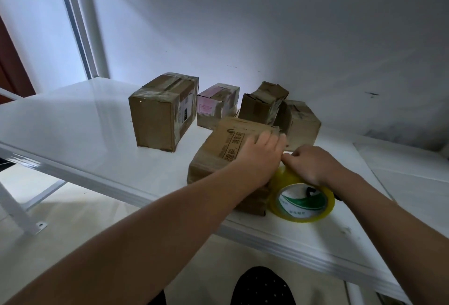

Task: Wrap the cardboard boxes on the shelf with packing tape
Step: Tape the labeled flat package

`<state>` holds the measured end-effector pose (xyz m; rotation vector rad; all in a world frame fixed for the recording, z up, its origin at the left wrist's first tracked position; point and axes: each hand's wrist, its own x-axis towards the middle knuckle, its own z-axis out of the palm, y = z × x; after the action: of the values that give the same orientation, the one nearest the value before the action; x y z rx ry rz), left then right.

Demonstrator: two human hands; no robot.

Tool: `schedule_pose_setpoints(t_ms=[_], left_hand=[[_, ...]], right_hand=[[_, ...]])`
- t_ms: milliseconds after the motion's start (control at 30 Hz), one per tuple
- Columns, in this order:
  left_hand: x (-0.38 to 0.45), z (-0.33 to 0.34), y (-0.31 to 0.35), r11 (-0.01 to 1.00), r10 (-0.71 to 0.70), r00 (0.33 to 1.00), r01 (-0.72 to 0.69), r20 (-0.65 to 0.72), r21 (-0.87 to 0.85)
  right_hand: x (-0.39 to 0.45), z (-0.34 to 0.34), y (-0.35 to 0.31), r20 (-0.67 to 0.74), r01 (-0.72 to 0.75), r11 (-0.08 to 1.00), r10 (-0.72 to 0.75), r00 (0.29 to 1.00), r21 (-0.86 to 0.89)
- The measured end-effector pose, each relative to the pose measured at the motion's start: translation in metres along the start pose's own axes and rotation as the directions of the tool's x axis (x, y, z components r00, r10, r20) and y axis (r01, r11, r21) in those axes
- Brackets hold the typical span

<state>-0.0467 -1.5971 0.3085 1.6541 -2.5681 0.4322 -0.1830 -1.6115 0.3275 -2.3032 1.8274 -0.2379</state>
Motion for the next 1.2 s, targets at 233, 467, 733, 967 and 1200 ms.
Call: schedule_pose_setpoints(t_ms=[233, 467, 733, 967, 1200], left_hand=[[0.022, 0.009, -0.029, 0.896, -0.154, 0.988, 0.144, 0.012, -0.421], [0.023, 0.043, -0.046, 0.792, -0.206, 0.979, 0.16, -0.01, -0.59], [0.022, 0.046, -0.05, 0.753, -0.195, 0.98, 0.136, -0.022, -0.644], [0.008, 0.033, -0.059, 0.486, -0.134, 0.974, 0.225, 0.182, -0.844], [0.003, 0.036, -0.05, 0.793, -0.048, 0.973, 0.175, 0.226, -0.584]], right_hand=[[0.03, 0.005, -0.018, 0.037, 0.078, 0.993, -0.081, 0.996, 0.086], [0.049, 0.002, -0.02, 0.26, 0.077, 0.988, -0.11, 0.959, 0.135], [0.052, 0.003, -0.026, 0.275, 0.088, 0.994, -0.065, 0.959, -0.071], [0.042, 0.002, -0.011, 0.177, 0.072, 0.996, -0.081, 0.981, 0.053], [0.056, -0.008, -0.015, 0.295, 0.116, 0.967, -0.046, 0.954, -0.226]])
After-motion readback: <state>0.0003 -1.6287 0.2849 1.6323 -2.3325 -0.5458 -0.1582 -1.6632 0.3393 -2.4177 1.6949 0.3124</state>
